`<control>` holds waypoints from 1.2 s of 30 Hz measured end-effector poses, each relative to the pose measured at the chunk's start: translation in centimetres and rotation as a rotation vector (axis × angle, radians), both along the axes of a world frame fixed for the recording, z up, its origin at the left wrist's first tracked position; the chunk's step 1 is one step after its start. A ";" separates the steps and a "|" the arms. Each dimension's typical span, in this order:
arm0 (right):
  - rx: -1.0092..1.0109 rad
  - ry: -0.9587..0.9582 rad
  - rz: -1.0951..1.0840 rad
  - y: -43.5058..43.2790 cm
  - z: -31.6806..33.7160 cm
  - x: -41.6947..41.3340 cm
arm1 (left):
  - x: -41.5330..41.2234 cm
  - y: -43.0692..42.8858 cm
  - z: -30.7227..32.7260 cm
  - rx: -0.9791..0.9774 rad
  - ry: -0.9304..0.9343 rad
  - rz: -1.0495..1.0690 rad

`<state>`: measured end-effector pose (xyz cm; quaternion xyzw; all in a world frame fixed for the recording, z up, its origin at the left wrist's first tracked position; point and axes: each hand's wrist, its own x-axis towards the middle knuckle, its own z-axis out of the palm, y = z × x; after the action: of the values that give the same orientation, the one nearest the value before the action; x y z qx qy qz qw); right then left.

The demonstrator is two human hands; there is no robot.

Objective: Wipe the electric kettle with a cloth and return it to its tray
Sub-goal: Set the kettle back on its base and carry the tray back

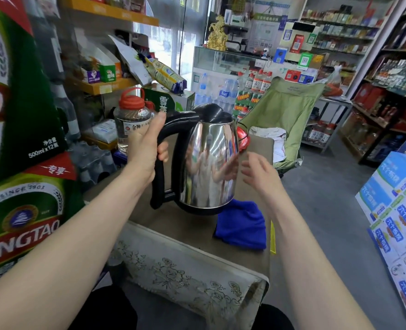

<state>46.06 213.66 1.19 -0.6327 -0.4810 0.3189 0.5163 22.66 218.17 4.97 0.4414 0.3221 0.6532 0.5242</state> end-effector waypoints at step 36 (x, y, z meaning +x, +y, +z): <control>-0.202 0.321 0.104 22.5 10.2 11.0 | 9.0 22.1 9.2 -0.291 0.550 -0.343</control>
<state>57.10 236.14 11.37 -0.5966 -0.3901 0.4886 0.5031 31.61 240.22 14.20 0.5692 0.4618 0.3597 0.5774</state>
